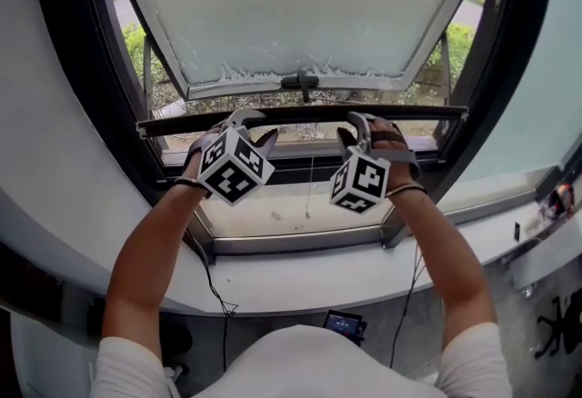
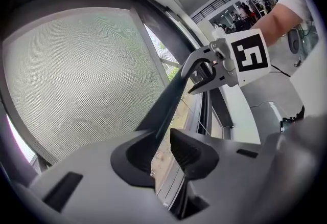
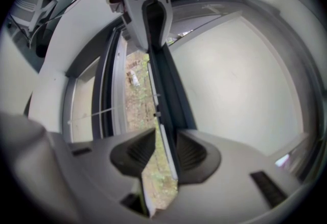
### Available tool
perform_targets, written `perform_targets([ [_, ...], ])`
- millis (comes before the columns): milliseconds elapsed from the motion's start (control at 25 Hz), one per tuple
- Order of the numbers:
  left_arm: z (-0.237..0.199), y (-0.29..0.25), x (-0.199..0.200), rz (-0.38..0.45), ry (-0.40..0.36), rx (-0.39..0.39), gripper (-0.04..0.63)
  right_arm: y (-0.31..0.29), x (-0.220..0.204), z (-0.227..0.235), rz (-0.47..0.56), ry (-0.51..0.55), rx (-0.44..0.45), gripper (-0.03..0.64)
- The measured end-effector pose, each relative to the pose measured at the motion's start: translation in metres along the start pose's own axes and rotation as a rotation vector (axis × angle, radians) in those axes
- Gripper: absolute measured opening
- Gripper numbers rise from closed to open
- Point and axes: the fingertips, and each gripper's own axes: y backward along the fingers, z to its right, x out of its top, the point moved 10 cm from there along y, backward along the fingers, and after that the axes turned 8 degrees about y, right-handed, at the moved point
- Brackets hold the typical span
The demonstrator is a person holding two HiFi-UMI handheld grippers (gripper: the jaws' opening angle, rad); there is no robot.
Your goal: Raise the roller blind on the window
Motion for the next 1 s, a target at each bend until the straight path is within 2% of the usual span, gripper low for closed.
perform_targets([
  [280,-0.012,0.009,0.017,0.037,0.008,0.05,0.104,0.003,0.004,0.023,0.011,-0.022,-0.048,0.137],
  [1000,-0.03,0.024,0.038,0.06,0.039,0.046,0.104,0.011,0.008,0.049,0.021,-0.023,-0.097,0.137],
])
